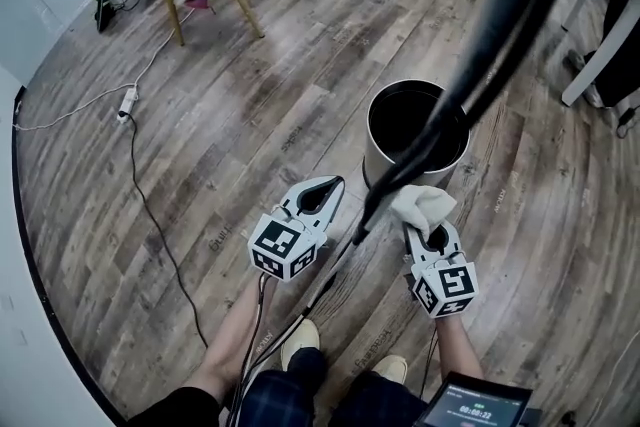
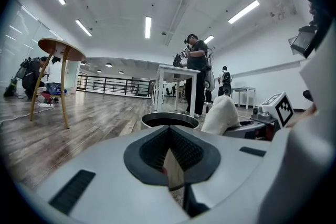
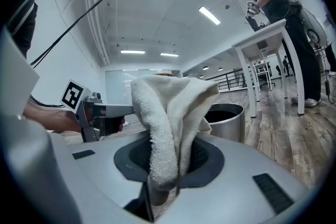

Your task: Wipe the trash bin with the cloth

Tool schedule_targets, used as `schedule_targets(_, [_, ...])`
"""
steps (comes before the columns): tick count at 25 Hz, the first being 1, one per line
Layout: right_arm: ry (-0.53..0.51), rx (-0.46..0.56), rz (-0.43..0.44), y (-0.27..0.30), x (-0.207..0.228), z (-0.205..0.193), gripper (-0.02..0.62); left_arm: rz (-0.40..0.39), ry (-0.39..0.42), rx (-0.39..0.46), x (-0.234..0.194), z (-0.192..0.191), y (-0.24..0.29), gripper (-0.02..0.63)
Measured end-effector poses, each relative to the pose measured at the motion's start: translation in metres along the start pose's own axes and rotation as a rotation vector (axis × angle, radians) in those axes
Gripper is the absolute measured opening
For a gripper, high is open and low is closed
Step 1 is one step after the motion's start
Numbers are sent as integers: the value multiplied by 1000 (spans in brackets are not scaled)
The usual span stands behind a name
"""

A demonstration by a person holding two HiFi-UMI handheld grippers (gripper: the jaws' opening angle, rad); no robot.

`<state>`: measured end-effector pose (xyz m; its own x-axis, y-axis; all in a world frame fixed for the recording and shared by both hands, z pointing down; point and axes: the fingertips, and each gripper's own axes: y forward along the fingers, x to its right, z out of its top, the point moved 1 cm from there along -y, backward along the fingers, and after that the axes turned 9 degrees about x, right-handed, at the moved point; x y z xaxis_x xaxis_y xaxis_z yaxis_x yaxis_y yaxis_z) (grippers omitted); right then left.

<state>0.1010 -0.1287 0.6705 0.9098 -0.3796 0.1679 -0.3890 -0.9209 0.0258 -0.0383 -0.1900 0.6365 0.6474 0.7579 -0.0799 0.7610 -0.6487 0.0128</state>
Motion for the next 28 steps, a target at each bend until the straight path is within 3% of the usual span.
schedule_targets(6, [15,23,-47,-15,-4,47,91,-9,14,-11,5,43,-5,-3])
schedule_targets(10, [40,-16,-82,-35,-19,94,91,6,1,-35,14,98,-20,-3])
schedule_targets(18, [38,-24,-88,-61,-50,235,91,-10,-22,-29,47,246,-47,-3])
schedule_targets(25, [55,0,-70,-56,-81,393,91,4,-75,-7,53,395,-51,-3])
schedule_targets(28, [55,-26,-54,-64,-96,433,91,-13,-70,-34,65,435,-60,-3])
